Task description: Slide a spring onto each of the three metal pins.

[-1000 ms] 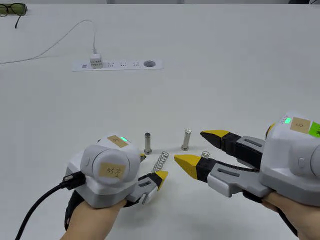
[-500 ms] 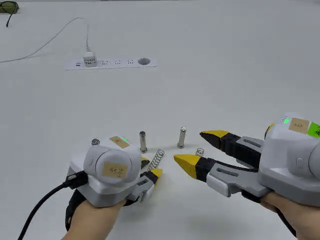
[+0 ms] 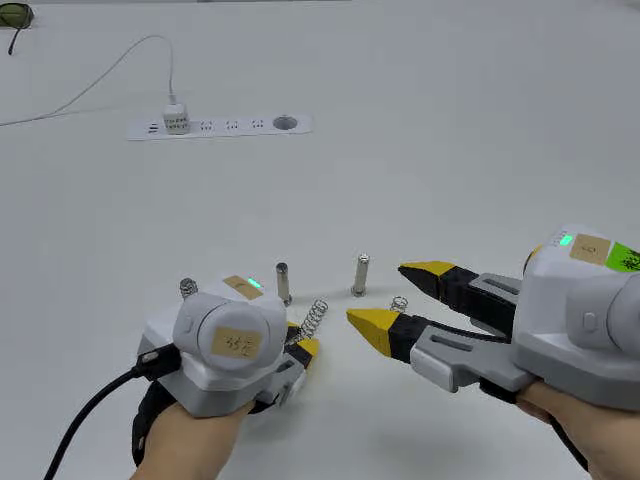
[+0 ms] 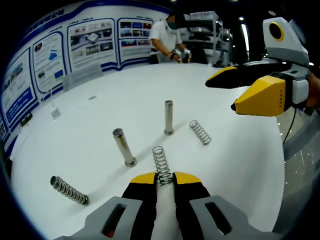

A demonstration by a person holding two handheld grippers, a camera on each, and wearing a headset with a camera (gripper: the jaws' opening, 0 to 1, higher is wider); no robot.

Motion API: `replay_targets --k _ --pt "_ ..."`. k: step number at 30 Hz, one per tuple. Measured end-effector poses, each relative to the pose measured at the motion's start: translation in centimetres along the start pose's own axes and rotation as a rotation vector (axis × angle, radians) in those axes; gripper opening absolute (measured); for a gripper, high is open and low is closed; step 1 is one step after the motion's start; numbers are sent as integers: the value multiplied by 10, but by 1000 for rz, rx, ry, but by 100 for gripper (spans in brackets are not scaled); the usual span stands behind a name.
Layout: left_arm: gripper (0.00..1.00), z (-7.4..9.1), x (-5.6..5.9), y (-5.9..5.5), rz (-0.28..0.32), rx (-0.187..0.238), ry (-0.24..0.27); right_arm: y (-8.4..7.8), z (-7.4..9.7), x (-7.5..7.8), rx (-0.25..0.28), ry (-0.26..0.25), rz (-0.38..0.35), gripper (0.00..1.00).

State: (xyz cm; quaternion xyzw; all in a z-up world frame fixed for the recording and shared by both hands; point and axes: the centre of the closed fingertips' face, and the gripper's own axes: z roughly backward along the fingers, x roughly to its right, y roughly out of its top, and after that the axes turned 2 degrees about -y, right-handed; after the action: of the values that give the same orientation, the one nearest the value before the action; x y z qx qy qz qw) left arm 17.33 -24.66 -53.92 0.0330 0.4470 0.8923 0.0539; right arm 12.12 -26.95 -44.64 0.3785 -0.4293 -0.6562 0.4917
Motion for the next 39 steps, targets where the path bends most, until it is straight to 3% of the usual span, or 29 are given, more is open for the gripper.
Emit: replay_targets --k 9,12,16,21,27,39 --pt "11 2 -2 -1 -19 -6 -4 3 -1 1 8 -3 -8 43" --pt "10 6 -1 5 -25 27 -9 5 0 2 11 -4 -17 43" --pt "10 9 2 10 -43 40 -20 6 0 3 16 -5 -28 43" --pt "9 15 1 14 -22 63 -19 7 0 2 14 -4 -40 43" --pt "10 33 5 32 21 150 -37 10 0 4 27 -1 -114 42" --pt "10 60 11 53 47 259 -72 17 -5 -7 39 49 -209 38"
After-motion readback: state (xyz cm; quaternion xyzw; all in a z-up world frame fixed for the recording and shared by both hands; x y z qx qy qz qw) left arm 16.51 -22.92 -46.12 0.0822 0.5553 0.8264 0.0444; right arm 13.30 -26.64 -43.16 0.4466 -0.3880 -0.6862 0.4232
